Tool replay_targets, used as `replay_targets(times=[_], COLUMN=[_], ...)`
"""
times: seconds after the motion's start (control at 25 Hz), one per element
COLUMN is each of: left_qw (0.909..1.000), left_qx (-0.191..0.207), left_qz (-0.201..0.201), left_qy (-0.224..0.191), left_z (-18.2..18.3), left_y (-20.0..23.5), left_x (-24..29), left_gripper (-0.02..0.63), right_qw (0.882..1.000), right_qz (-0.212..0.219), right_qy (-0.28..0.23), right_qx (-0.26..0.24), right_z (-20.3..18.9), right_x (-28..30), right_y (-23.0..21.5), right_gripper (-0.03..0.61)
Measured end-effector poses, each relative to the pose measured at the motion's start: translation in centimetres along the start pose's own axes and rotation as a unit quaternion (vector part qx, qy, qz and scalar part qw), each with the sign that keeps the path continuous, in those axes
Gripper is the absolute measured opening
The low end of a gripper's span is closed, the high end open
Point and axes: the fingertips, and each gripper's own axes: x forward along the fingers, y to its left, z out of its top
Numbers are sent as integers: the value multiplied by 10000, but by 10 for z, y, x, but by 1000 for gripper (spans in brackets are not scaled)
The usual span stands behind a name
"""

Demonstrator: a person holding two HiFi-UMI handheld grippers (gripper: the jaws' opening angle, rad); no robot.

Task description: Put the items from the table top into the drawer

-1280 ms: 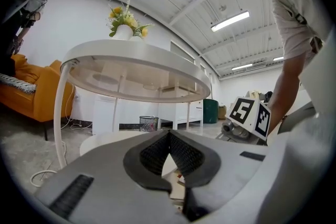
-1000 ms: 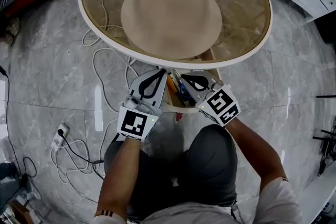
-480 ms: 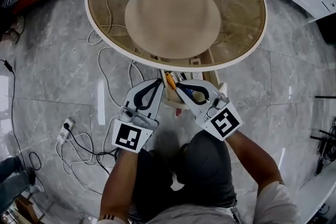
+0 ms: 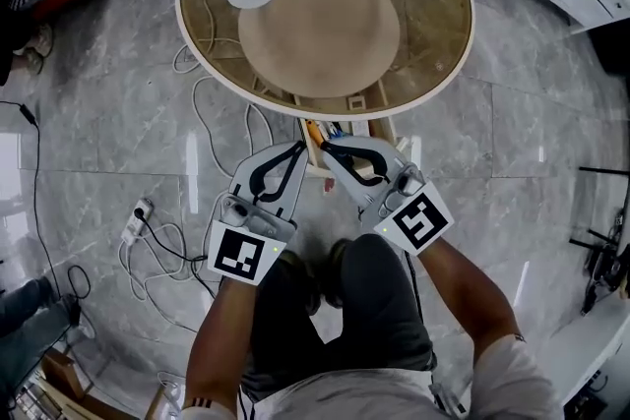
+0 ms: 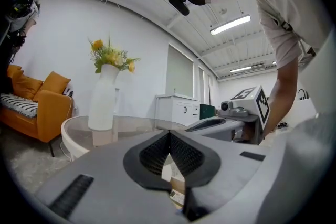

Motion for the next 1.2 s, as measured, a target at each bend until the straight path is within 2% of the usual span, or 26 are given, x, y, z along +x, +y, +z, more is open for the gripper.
replay_targets(times=[0.28,0.64,0.96,1.2], left_qw=[9999,9997,9997,9994], left_qx=[114,211,111,114], left_qz=[-2,-56,-82,-141], left_qy=[9,-76,-220,-295], left_z=[91,211,323,386], left_y=[-4,-18,-41,-59], left_x=[-7,-17,-28,-43], left_gripper=[0,0,0,0], right_qw=[9998,9978,9965,9955], right_qz=[30,-209,-217,-271], right_qy=[-158,-532,-782,-888], right_qx=[112,327,215,213], right_z=[83,202,318,378], right_x=[-16,-42,-73,-95], right_y=[6,1,10,21], right_gripper=[0,0,0,0])
